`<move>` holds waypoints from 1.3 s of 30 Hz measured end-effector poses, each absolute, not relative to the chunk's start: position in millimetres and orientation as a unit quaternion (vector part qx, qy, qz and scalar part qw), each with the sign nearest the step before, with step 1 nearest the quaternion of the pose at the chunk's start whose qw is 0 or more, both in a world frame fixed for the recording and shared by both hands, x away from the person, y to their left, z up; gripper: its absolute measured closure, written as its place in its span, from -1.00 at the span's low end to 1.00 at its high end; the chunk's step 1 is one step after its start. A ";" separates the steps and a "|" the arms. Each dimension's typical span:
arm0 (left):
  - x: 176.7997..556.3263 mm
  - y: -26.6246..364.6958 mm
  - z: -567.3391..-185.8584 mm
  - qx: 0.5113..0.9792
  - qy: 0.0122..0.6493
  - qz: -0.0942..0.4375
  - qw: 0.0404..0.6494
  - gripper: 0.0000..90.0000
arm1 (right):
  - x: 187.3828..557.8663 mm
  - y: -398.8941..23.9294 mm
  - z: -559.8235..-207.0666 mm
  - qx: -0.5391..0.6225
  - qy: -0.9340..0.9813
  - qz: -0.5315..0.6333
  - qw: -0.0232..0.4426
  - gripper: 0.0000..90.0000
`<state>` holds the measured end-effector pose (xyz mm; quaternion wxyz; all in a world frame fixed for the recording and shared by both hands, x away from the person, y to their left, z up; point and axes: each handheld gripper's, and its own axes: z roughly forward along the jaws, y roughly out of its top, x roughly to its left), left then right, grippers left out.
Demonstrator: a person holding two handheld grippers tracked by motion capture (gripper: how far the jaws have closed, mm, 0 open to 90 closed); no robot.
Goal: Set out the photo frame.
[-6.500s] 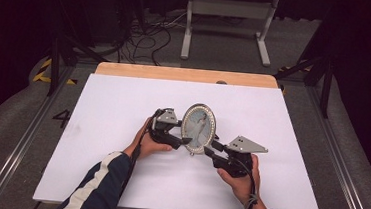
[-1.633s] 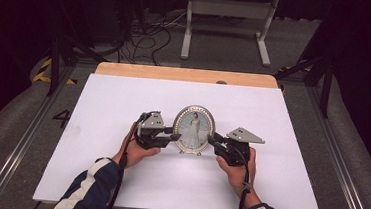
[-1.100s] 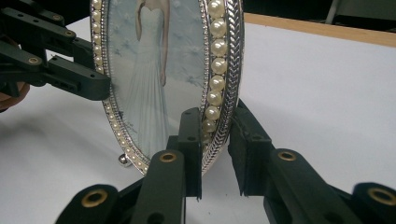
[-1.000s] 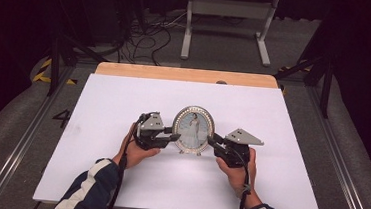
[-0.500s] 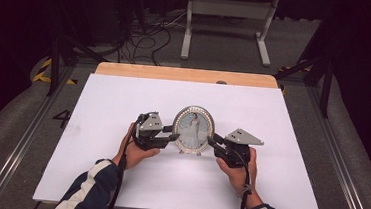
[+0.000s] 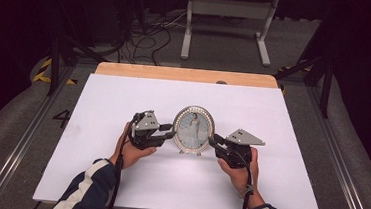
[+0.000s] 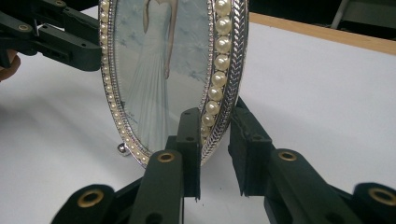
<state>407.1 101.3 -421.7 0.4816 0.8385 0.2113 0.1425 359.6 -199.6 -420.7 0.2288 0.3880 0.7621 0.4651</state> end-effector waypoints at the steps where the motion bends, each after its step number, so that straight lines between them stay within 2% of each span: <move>1: 406.5 100.6 -421.4 0.839 0.210 0.144 0.480 0.55 | 359.6 -199.8 -420.9 0.388 0.762 0.466 0.228 0.67; 13: 407.3 100.1 -421.9 0.841 0.207 0.145 0.479 0.61 | 358.6 -198.0 -421.9 0.387 0.766 0.461 0.226 0.71; 27: 404.8 98.1 -423.5 0.852 0.196 0.150 0.462 0.53 | 356.9 -197.2 -422.1 0.365 0.780 0.446 0.245 0.68; 35: 399.9 99.1 -422.0 0.857 0.190 0.161 0.452 0.47 | 356.0 -203.0 -419.8 0.357 0.784 0.441 0.253 0.60; 39: 397.6 102.5 -420.0 0.856 0.186 0.158 0.456 0.37 | 355.6 -206.0 -419.3 0.351 0.787 0.440 0.254 0.50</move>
